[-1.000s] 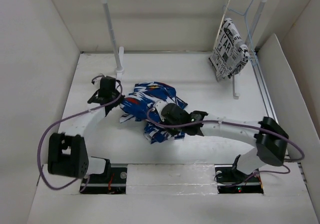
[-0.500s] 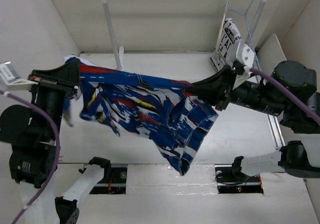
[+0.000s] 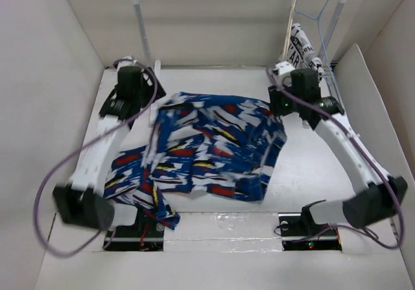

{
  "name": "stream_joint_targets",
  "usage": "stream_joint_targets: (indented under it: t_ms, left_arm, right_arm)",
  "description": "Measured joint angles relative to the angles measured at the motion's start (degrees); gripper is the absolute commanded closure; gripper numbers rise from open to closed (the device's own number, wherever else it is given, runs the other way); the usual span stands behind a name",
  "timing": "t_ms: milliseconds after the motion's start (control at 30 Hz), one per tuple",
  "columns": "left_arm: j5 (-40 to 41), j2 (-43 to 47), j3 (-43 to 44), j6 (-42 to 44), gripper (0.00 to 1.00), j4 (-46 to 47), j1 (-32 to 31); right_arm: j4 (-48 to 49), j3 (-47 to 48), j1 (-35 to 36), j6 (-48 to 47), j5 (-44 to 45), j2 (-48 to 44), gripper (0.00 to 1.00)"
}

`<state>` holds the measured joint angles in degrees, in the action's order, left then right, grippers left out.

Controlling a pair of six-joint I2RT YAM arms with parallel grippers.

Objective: Place the trousers on the hanger
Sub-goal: Flatten out the trousers at the center of the board.

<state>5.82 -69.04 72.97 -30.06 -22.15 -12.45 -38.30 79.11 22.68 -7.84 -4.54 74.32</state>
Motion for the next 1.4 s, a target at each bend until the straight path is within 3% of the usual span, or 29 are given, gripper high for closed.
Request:
stream_joint_targets:
  t_ms: [33, 100, 167, 267, 300, 333, 367, 400, 467, 533, 633, 667, 833, 1000, 1033, 1067, 1133, 1233, 1267, 1300, 1400]
  left_arm:
    - [1.5, -6.8, 2.4, 1.1, 0.15, -1.0, 1.1]
    - [3.5, -19.3, 10.3, 2.4, 0.13, -2.8, 1.6]
    - [5.5, -27.9, 16.1, 3.8, 0.13, -3.0, 1.0]
    - [6.6, -27.9, 13.0, 4.7, 0.17, -3.4, -1.5]
    - [6.6, -25.5, 10.4, 4.8, 0.25, -3.5, -2.2]
    - [6.6, -22.2, 7.4, 4.8, 0.25, -3.9, -3.1]
    - [6.4, -18.4, 4.2, 4.8, 0.29, -3.2, -3.6]
    - [6.1, -13.7, 0.1, 4.9, 0.39, -2.0, -3.6]
    - [6.0, -3.8, -8.5, 4.8, 0.50, -2.1, -3.4]
    - [6.7, 4.0, -14.8, 4.3, 0.53, -3.6, -3.3]
    - [9.6, 9.4, -19.7, 1.4, 0.15, -7.3, -4.9]
    - [9.4, 10.4, -21.2, 1.3, 0.15, -7.9, -7.0]
    - [7.5, 1.8, -21.4, -3.6, 0.16, -8.7, -5.9]
    - [5.8, -1.3, -26.7, -11.0, 0.14, -9.1, -3.6]
    - [5.9, -0.2, -27.9, -12.4, 0.14, -9.0, -3.6]
    - [6.1, 1.4, -29.0, -13.7, 0.13, -9.0, -3.6]
    - [6.4, 4.1, -30.6, -15.5, 0.14, -8.9, -3.5]
    - [5.8, 4.2, -31.8, -18.1, 0.15, -7.8, -3.2]
    - [5.5, 3.0, -32.1, -18.9, 0.16, -7.3, -3.1]
    - [5.2, 2.0, -32.5, -19.7, 0.16, -6.9, -2.9]
    - [4.7, 0.8, -34.8, -21.8, 0.19, -5.9, -2.8]
  right_arm:
    - [0.1, -1.4, -5.1, 0.9, 1.9, 2.5, 0.21]
    - [0.2, -0.6, -13.1, 1.7, 4.9, 9.1, 0.10]
    - [-0.1, 1.8, -16.7, 1.9, 5.5, 14.8, 0.09]
    - [2.0, -1.2, -14.3, 2.0, 5.0, 14.4, 0.14]
    - [4.0, -8.8, -10.1, 2.8, 3.8, 7.0, 0.53]
    - [4.0, -9.1, -9.9, 2.8, 3.7, 6.6, 0.53]
    - [5.3, -12.7, -7.6, 3.0, 2.5, 2.3, 0.92]
    - [8.5, -18.0, -5.3, 4.1, 0.8, -3.0, 1.00]
    - [10.7, -27.1, -0.7, 6.5, -2.6, -13.4, 1.00]
    - [11.8, -33.6, 4.8, 8.3, -4.8, -19.9, 0.93]
    - [12.2, -36.8, 15.3, 10.1, -6.1, -19.1, 0.34]
    - [12.2, -36.8, 18.4, 10.1, -6.4, -16.9, 0.29]
    - [12.7, -35.8, 29.8, 9.2, -6.6, -3.8, 0.15]
    - [14.9, -33.5, 32.2, 7.3, -6.8, 5.0, 0.17]
    - [15.9, -33.4, 32.2, 7.2, -6.8, 6.2, 0.19]
    - [16.6, -33.4, 32.2, 7.1, -6.8, 7.1, 0.30]
    - [17.9, -33.4, 32.2, 7.2, -6.1, 8.8, 0.41]
    - [19.4, -33.5, 32.2, 7.9, -3.0, 11.3, 0.75]
    - [19.4, -33.5, 32.2, 8.4, -1.6, 12.1, 0.93]
    - [19.3, -33.5, 32.1, 9.2, -0.2, 12.6, 0.99]
    - [18.6, -34.2, 32.1, 12.8, 4.0, 11.3, 1.00]
